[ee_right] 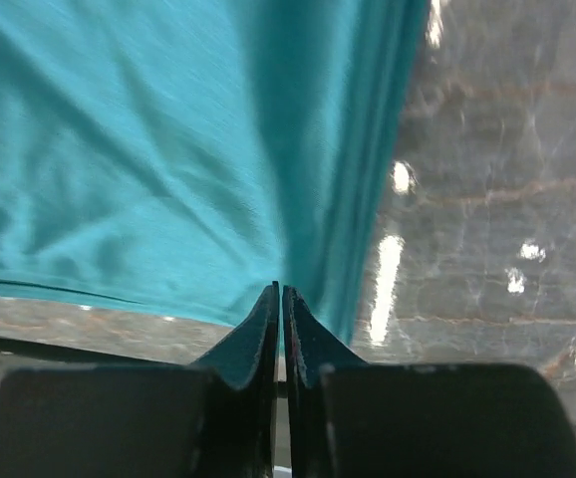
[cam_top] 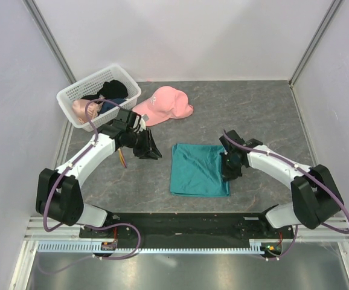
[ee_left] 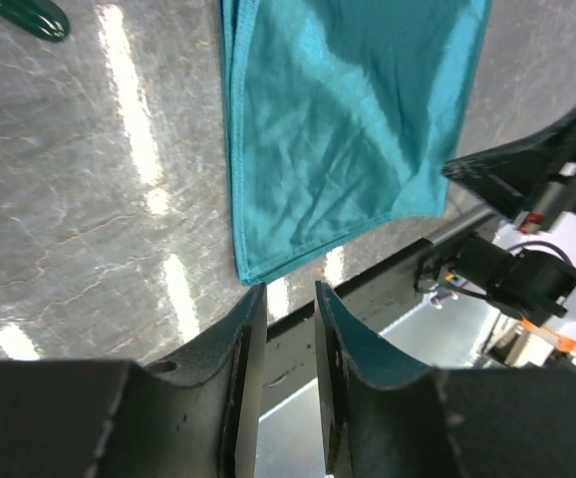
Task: Fold the napkin into a case and place the utensils inside
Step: Move the lower triangle-folded napkin to the center of the board, then pick up the lower triangle-folded napkin from the center of the board.
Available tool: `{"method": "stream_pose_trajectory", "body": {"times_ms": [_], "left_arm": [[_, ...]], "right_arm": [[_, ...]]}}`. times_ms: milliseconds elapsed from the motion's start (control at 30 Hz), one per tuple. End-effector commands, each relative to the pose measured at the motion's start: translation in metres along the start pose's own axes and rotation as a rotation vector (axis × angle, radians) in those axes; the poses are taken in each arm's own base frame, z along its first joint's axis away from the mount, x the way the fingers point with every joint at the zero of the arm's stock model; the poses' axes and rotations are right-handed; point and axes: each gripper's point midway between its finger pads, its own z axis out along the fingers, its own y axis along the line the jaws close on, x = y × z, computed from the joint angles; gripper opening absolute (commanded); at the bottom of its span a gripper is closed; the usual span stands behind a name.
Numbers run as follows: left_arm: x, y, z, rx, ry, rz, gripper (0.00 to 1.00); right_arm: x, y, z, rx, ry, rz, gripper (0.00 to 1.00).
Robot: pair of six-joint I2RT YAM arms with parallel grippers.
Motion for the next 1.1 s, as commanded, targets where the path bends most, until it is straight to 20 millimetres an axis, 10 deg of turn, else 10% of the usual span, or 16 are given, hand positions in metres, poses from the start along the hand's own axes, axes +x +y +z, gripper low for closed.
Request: {"method": "stream_pose_trajectory", "body": {"times_ms": [0, 367, 567, 800, 1067], "left_arm": [[-0.007, -0.026, -0.012, 0.103, -0.04, 0.01, 0.33], [0.003, -0.03, -0.02, 0.132, -0.042, 0.01, 0.33], [0.003, -0.024, -0.019, 0.108, -0.051, 0.017, 0.34], [-0.012, -0.01, -0.022, 0.043, -0.098, -0.034, 0.37], [-0.024, 0.005, -0.026, 0.065, -0.089, -0.111, 0.4]], "right_arm": [[0.007, -0.026, 0.012, 0.045, -0.025, 0.042, 0.09], [-0.041, -0.079, -0.008, 0.297, -0.067, 0.127, 0.13], [-0.059, -0.008, -0.051, 0.204, -0.19, -0.028, 0.37], [0.004, 0.12, -0.019, 0.018, -0.114, -0.27, 0.5], [0.063, 0.173, 0.013, -0.017, -0.051, -0.399, 0.56]]}}
